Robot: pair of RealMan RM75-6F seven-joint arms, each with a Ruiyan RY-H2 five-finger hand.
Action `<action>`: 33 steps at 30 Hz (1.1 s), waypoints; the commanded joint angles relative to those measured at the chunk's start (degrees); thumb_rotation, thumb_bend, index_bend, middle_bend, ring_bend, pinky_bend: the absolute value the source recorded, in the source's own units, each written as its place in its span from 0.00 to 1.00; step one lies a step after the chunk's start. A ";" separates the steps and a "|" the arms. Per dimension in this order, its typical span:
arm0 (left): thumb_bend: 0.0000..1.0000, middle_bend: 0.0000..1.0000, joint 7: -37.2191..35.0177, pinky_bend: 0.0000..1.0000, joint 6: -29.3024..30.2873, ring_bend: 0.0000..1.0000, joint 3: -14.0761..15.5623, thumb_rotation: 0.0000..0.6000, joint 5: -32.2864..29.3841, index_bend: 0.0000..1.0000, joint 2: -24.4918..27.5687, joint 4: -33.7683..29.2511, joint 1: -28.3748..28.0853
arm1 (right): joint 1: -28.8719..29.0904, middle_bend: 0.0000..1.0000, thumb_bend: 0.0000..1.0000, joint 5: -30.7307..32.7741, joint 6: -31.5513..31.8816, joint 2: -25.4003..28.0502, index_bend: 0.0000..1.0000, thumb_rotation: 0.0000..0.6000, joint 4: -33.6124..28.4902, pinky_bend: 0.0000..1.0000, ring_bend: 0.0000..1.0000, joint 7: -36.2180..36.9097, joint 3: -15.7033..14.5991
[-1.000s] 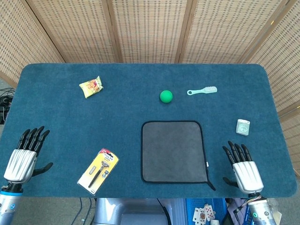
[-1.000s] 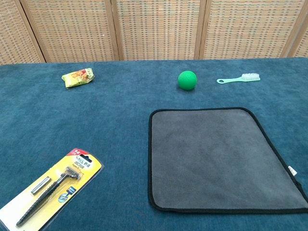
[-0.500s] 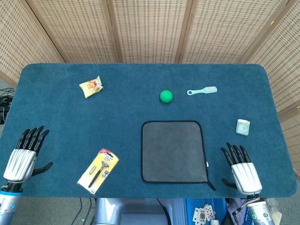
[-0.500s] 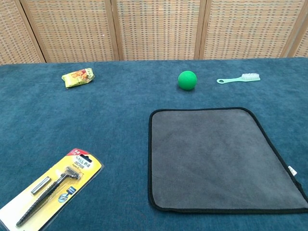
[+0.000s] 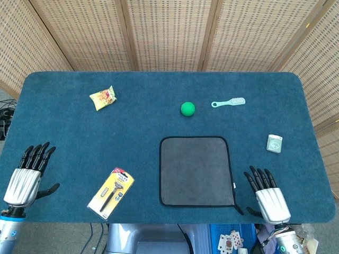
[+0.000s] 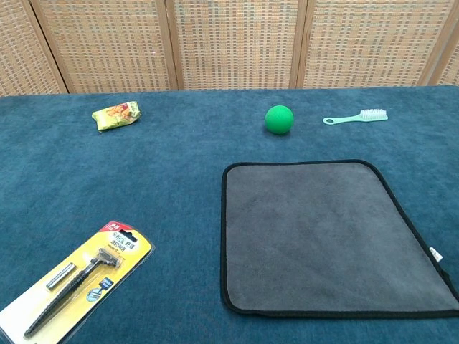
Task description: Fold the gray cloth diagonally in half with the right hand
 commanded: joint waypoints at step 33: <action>0.16 0.00 0.84 0.00 -1.02 0.00 -0.07 1.00 -0.43 0.00 -0.53 0.21 -0.43 | 1.18 0.00 0.11 3.61 -5.00 -14.10 0.07 1.00 11.34 0.00 0.00 0.09 1.22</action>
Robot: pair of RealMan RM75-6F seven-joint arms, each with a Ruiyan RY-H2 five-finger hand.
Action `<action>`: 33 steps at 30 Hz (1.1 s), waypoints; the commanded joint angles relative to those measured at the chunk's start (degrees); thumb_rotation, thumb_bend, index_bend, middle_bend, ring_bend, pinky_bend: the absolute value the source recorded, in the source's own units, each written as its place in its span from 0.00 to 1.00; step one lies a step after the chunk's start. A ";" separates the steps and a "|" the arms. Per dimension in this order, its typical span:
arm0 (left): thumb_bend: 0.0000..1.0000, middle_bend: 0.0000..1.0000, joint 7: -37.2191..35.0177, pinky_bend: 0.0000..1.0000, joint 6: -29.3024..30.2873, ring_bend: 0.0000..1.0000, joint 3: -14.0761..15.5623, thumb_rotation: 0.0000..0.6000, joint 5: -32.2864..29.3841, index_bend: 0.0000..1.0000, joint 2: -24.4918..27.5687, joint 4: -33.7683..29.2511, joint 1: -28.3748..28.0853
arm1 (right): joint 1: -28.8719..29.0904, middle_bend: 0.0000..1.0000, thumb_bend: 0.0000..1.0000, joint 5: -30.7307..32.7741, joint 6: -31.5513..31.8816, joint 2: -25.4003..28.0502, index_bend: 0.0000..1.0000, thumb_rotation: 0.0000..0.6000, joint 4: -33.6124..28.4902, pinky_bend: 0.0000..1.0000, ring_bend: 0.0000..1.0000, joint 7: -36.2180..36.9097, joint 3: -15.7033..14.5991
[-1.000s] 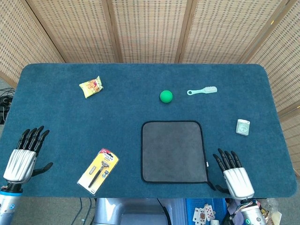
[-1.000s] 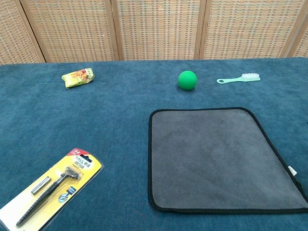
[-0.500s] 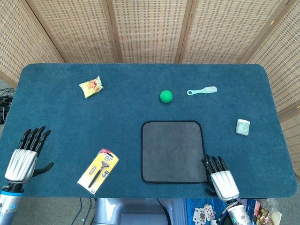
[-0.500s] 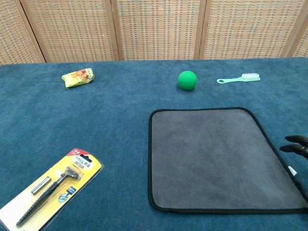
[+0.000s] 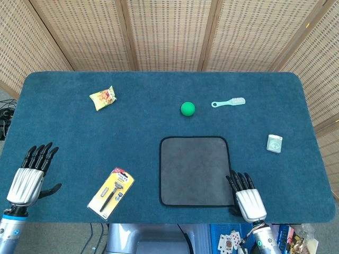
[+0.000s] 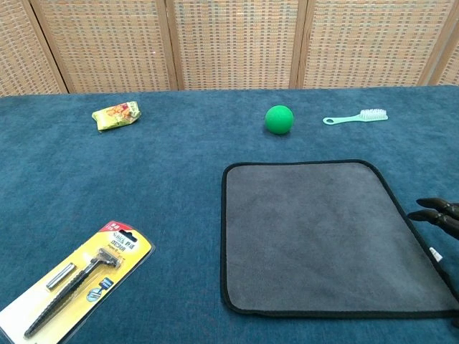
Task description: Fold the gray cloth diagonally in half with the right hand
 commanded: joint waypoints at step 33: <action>0.16 0.00 -0.04 0.00 -0.02 0.00 -0.04 1.00 -0.23 0.00 0.12 -0.17 -0.02 | 1.31 0.00 0.26 1.59 -0.93 -2.61 0.07 1.00 3.72 0.00 0.00 1.67 0.68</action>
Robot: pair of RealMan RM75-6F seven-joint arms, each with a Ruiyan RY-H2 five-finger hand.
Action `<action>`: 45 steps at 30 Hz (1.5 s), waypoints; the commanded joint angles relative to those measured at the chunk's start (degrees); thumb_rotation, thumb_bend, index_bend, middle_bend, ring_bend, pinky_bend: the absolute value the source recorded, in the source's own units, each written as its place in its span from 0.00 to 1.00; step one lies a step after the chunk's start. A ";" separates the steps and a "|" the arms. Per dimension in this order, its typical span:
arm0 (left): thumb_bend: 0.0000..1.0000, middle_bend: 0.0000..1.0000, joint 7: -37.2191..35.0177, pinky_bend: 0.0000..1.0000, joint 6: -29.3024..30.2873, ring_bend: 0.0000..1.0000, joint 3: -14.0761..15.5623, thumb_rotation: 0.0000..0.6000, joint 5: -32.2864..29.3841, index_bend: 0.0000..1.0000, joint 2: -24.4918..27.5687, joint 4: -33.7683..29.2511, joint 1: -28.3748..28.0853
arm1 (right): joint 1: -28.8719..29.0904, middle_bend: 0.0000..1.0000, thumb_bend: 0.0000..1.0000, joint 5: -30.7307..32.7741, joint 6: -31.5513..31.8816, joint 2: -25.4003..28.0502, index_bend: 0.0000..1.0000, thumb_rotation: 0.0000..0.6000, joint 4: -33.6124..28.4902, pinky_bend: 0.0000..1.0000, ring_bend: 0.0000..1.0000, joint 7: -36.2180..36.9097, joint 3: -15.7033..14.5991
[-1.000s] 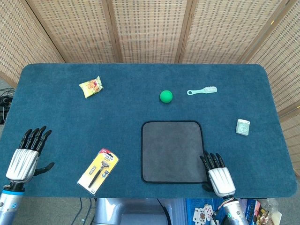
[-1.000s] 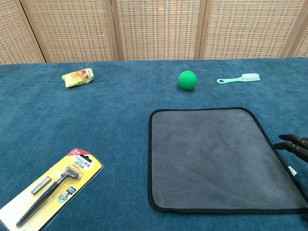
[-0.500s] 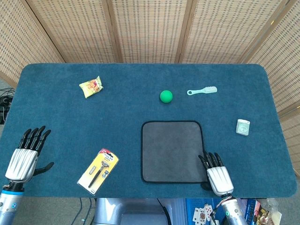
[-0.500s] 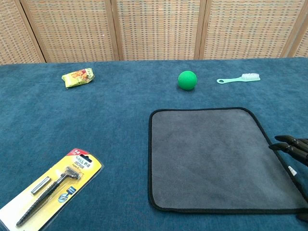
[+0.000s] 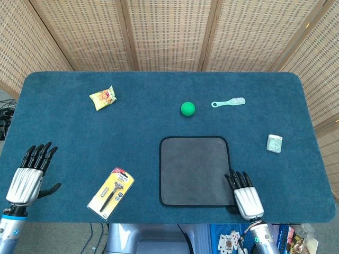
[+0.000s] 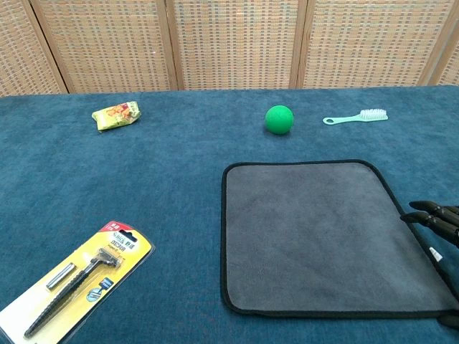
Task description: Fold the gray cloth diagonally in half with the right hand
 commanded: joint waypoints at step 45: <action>0.16 0.00 -0.16 0.00 -0.15 0.00 0.42 1.00 0.59 0.00 0.07 -0.30 -0.10 | -0.60 0.00 0.64 -2.32 2.67 0.63 0.07 1.00 1.46 0.00 0.00 3.24 -1.35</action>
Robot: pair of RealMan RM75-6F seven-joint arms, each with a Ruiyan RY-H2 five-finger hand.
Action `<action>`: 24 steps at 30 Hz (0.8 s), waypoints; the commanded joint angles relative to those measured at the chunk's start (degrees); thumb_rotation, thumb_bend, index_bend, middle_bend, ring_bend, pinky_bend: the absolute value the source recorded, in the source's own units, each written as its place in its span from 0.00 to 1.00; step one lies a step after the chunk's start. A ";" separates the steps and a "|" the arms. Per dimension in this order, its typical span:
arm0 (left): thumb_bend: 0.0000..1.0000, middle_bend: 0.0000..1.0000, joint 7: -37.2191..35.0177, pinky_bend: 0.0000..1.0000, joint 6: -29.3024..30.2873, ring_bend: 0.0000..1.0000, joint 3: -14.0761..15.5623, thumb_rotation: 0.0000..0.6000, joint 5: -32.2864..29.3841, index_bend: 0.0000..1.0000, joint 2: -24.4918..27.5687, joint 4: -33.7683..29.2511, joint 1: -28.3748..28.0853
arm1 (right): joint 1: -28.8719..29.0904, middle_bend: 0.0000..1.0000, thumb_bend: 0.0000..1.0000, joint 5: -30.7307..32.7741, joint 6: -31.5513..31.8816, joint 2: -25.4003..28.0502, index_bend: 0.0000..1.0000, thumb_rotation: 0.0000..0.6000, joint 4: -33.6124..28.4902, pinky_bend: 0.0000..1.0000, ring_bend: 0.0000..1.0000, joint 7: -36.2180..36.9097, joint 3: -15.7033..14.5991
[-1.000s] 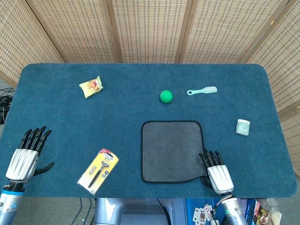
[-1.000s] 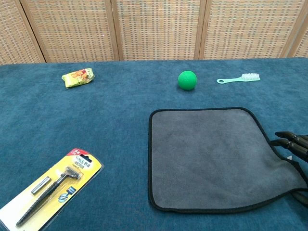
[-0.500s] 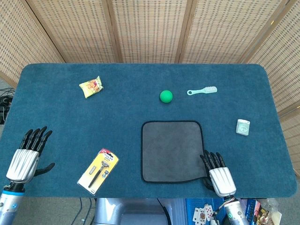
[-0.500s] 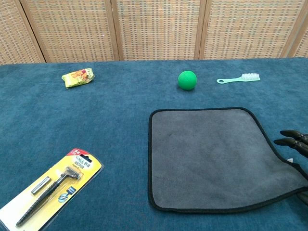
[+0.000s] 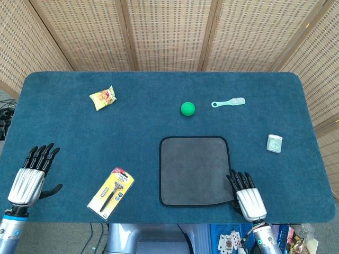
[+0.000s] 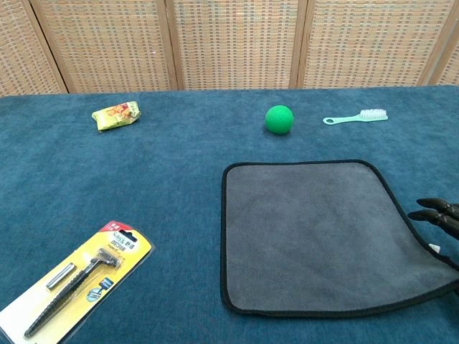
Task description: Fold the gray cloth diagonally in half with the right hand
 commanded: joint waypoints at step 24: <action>0.16 0.00 0.20 0.00 -0.07 0.00 -0.02 1.00 -0.05 0.00 -0.17 -0.06 -0.04 | -0.23 0.04 0.54 -3.60 4.24 -2.08 0.49 1.00 3.52 0.00 0.00 3.56 0.22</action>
